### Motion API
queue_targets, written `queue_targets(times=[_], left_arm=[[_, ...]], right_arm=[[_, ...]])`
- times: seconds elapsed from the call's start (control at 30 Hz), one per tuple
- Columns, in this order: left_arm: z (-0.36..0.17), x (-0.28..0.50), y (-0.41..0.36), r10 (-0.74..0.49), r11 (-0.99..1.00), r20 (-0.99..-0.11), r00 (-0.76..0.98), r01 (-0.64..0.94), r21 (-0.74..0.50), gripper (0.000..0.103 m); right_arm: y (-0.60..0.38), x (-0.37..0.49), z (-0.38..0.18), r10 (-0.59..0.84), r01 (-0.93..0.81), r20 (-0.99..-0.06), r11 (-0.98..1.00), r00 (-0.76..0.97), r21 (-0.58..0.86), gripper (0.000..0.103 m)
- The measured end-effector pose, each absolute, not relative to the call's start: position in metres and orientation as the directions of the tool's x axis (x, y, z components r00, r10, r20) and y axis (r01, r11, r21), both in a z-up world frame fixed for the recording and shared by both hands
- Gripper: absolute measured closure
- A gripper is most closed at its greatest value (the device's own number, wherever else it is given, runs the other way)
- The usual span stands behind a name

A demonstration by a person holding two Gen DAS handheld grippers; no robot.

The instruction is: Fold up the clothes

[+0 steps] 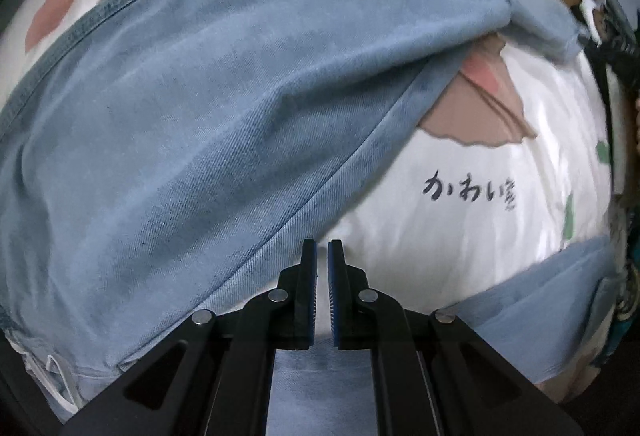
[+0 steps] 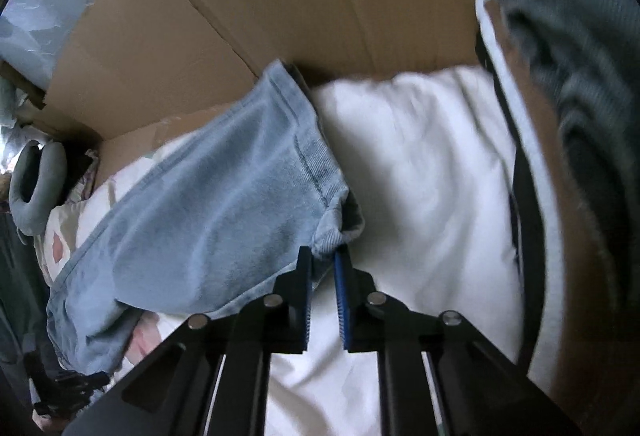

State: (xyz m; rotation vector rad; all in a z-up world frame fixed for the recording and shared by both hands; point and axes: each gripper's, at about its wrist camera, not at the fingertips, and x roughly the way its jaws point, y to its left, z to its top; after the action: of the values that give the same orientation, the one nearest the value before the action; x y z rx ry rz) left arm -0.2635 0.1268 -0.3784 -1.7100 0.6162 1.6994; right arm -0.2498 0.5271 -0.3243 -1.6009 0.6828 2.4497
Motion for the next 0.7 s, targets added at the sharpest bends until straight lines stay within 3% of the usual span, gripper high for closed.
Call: queue_targets(times=[0.3, 0.5, 0.7], left_arm=[[-0.384, -0.255, 0.127, 0.091, -0.657, -0.996, -0.009, -0.752, -0.053, 0.098], [-0.371, -0.251, 0.122, 0.15, -0.638, -0.989, -0.008, -0.765, -0.091, 0.098], [-0.368, -0.248, 0.123, 0.127, -0.616, -0.992, -0.01, -0.785, -0.071, 0.098]], right_arm=[[0.532, -0.271, -0.285, -0.109, -0.346, -0.877, -0.89, -0.468, 0.296, 0.096], [0.543, -0.264, -0.265, -0.092, -0.321, -0.875, -0.908, -0.476, 0.271, 0.096], [0.542, -0.266, -0.262, -0.08, -0.316, -0.879, -0.914, -0.47, 0.253, 0.096]])
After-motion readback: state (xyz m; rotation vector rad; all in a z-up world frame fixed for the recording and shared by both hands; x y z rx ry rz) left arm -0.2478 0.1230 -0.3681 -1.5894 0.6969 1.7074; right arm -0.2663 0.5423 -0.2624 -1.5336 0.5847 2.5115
